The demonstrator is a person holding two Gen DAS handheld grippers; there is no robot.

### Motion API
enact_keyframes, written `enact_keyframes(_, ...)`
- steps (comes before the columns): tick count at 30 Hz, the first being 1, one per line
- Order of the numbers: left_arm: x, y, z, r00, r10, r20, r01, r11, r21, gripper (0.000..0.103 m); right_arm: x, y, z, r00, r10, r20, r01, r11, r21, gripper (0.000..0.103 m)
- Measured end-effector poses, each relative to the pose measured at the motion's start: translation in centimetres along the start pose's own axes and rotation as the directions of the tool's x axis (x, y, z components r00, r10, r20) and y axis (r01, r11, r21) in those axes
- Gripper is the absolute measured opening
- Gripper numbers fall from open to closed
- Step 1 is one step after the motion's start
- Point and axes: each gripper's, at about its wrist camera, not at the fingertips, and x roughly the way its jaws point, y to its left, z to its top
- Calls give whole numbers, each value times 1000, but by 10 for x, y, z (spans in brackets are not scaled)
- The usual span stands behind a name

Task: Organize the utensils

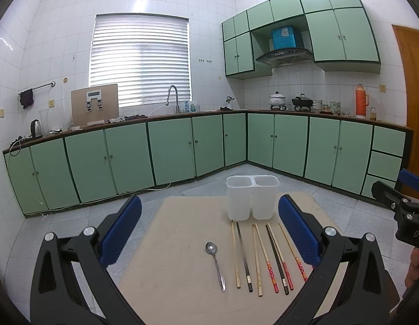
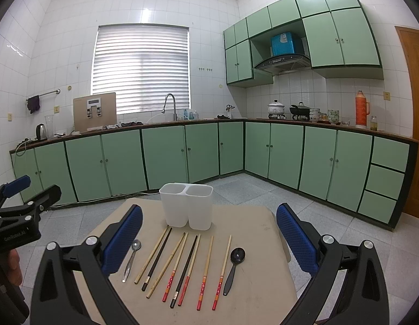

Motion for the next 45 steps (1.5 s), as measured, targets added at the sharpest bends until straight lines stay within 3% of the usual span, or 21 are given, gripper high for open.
enact_keyframes(22, 4, 5, -5, 1000, 8, -18, -8, 1000, 4, 98, 16, -7, -7, 1000, -2, -20, 2, 1000, 8, 97)
enact_keyframes(32, 36, 11, -14, 994, 44, -104, -45, 999, 2, 98, 46, -14, -19, 995, -29, -100, 31, 999, 17, 97)
enact_keyframes(39, 100, 40, -42, 952, 97, -292, -102, 995, 0, 98, 108, -35, -42, 958, -96, -270, 105, 994, 19, 97)
enact_keyframes(45, 164, 53, -73, 876, 102, -471, -112, 994, 7, 98, 164, -53, -62, 908, -98, -407, 129, 990, 49, 94)
